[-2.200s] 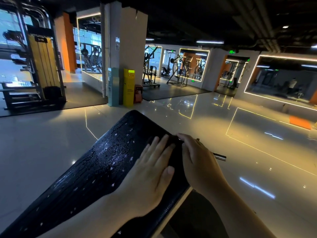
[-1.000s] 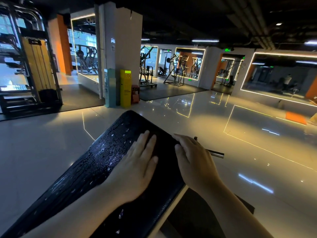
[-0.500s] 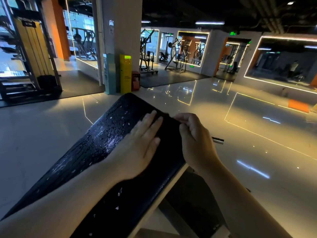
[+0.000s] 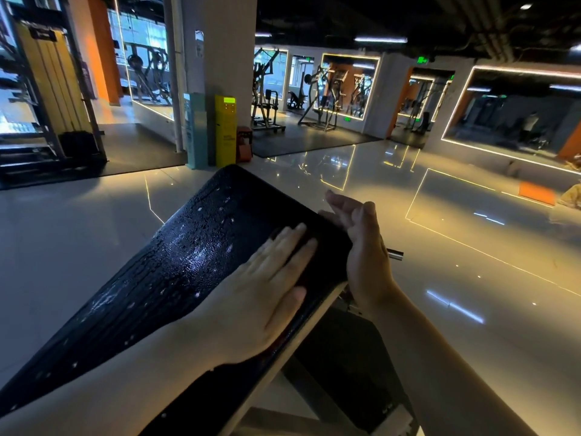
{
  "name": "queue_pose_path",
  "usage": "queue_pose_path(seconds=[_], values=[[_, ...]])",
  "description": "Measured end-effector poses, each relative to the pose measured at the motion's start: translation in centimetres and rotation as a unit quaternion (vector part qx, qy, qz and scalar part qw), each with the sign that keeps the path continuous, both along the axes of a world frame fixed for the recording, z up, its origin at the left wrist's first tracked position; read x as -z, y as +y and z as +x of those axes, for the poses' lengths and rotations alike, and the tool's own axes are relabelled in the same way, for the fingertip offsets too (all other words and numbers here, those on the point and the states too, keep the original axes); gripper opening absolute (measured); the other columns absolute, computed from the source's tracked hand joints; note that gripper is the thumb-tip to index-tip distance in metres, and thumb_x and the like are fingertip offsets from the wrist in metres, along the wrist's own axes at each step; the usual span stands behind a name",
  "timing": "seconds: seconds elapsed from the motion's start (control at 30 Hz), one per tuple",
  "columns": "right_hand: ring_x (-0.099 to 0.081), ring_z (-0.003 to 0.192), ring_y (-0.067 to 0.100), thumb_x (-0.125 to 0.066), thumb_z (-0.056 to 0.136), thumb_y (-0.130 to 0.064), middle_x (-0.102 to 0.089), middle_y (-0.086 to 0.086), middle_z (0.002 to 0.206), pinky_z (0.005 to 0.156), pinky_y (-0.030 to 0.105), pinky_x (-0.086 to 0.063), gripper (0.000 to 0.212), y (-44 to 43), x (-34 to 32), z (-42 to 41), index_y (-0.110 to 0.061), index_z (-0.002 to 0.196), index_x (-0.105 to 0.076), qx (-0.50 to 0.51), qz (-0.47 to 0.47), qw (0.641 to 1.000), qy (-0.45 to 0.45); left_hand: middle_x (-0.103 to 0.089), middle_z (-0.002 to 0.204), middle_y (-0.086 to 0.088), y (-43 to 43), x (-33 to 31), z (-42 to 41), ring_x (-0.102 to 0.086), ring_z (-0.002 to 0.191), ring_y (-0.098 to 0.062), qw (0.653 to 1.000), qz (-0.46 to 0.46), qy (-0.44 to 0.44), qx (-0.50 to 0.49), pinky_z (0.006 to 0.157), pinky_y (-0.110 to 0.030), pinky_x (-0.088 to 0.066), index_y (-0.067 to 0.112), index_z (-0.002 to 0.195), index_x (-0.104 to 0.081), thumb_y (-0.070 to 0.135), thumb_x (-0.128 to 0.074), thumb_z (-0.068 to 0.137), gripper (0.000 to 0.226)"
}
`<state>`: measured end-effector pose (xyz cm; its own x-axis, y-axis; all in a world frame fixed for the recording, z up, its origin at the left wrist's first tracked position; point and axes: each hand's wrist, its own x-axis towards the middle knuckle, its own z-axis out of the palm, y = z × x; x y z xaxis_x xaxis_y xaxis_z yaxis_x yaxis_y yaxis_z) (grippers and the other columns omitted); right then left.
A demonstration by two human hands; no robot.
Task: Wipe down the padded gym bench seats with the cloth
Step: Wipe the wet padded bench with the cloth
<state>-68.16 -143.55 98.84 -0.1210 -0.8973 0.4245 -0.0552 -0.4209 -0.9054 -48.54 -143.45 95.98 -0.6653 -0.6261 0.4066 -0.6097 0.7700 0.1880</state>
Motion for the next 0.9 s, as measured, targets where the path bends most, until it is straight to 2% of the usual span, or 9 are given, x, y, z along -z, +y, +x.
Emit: queue_pose_path(seconds=[0.07,0.13,0.2,0.3,0.4,0.47,0.57,0.77,0.9], values=[[-0.06,0.121,0.005,-0.023,0.098,-0.056,-0.063,-0.011,0.128,0.094,0.027,-0.052,0.058,0.0,0.1,0.2,-0.024,0.136,-0.054,0.027,0.001,0.999,0.037,0.025,0.162,0.013,-1.0,-1.1,-1.7,0.026,0.146,-0.002,0.997,0.03,0.056,-0.035,0.125,-0.036,0.003,0.035,0.156,0.012,0.054,-0.008,0.101,0.061],[-0.062,0.115,0.006,-0.03,0.099,-0.057,-0.065,-0.009,0.124,0.096,0.039,-0.054,0.053,0.0,0.2,0.2,-0.026,0.135,-0.055,0.088,-0.013,0.986,0.138,0.017,0.165,0.01,-1.3,-1.7,-3.4,0.024,0.148,-0.004,0.995,0.019,0.088,-0.048,0.125,-0.036,0.004,0.032,0.158,0.006,0.049,-0.013,0.103,0.061],[-0.059,0.119,0.004,-0.033,0.101,-0.053,-0.065,-0.007,0.127,0.1,0.038,-0.052,0.051,0.4,-0.1,0.3,-0.026,0.138,-0.053,0.133,-0.04,0.953,0.269,0.011,0.166,0.007,-0.5,-1.4,-3.9,0.021,0.15,-0.008,0.995,0.001,0.093,-0.043,0.125,-0.036,0.004,0.03,0.158,0.003,0.047,-0.015,0.104,0.059],[-0.035,0.142,0.004,-0.023,0.104,-0.051,-0.046,0.001,0.154,0.117,0.023,-0.025,0.061,1.3,-0.9,0.8,-0.017,0.15,-0.043,0.168,-0.057,0.841,0.512,0.009,0.166,0.01,1.3,0.2,-2.3,0.019,0.149,-0.003,0.994,-0.002,0.097,-0.051,0.123,-0.029,0.006,0.033,0.157,0.004,0.05,-0.011,0.103,0.058],[-0.03,0.149,0.019,-0.017,0.105,-0.05,-0.039,0.008,0.159,0.123,0.039,-0.021,0.065,1.5,-1.0,1.6,-0.011,0.151,-0.042,0.193,-0.097,0.723,0.656,0.013,0.165,0.014,0.3,0.8,-0.4,0.024,0.146,0.003,0.987,0.029,0.112,-0.111,0.117,-0.02,0.014,0.035,0.156,0.004,0.056,-0.004,0.098,0.063],[-0.035,0.147,0.025,-0.02,0.105,-0.045,-0.042,0.014,0.157,0.122,0.046,-0.027,0.063,1.0,-1.1,1.9,-0.007,0.15,-0.044,0.203,-0.1,0.69,0.687,0.018,0.164,0.012,-1.4,0.4,-0.3,0.03,0.143,0.002,0.978,0.057,0.127,-0.158,0.112,-0.016,0.022,0.034,0.156,0.008,0.06,0.002,0.09,0.072],[-0.044,0.142,0.03,-0.023,0.099,-0.036,-0.049,0.019,0.15,0.119,0.046,-0.032,0.063,-0.1,-1.3,2.9,-0.002,0.144,-0.051,0.204,-0.102,0.666,0.71,0.03,0.16,0.009,-2.3,-0.2,-1.1,0.04,0.139,-0.001,0.973,0.061,0.132,-0.18,0.109,-0.017,0.027,0.03,0.155,0.013,0.058,0.005,0.083,0.078],[-0.041,0.145,0.029,-0.025,0.1,-0.036,-0.047,0.019,0.151,0.118,0.046,-0.035,0.061,-1.5,-0.6,4.4,-0.004,0.144,-0.052,0.175,-0.122,0.647,0.732,0.027,0.159,0.021,0.0,2.1,1.4,0.029,0.143,0.006,0.973,0.091,0.14,-0.157,0.119,-0.024,0.01,0.036,0.155,0.01,0.062,0.0,0.093,0.068],[-0.048,0.139,0.029,-0.031,0.098,-0.033,-0.053,0.019,0.146,0.113,0.047,-0.042,0.057,-1.4,-0.6,4.6,-0.003,0.137,-0.059,0.19,-0.135,0.649,0.724,0.025,0.161,0.012,-3.8,0.7,1.9,0.028,0.145,-0.002,0.956,0.124,0.17,-0.204,0.116,-0.022,0.012,0.03,0.157,0.008,0.051,-0.017,0.103,0.063]])
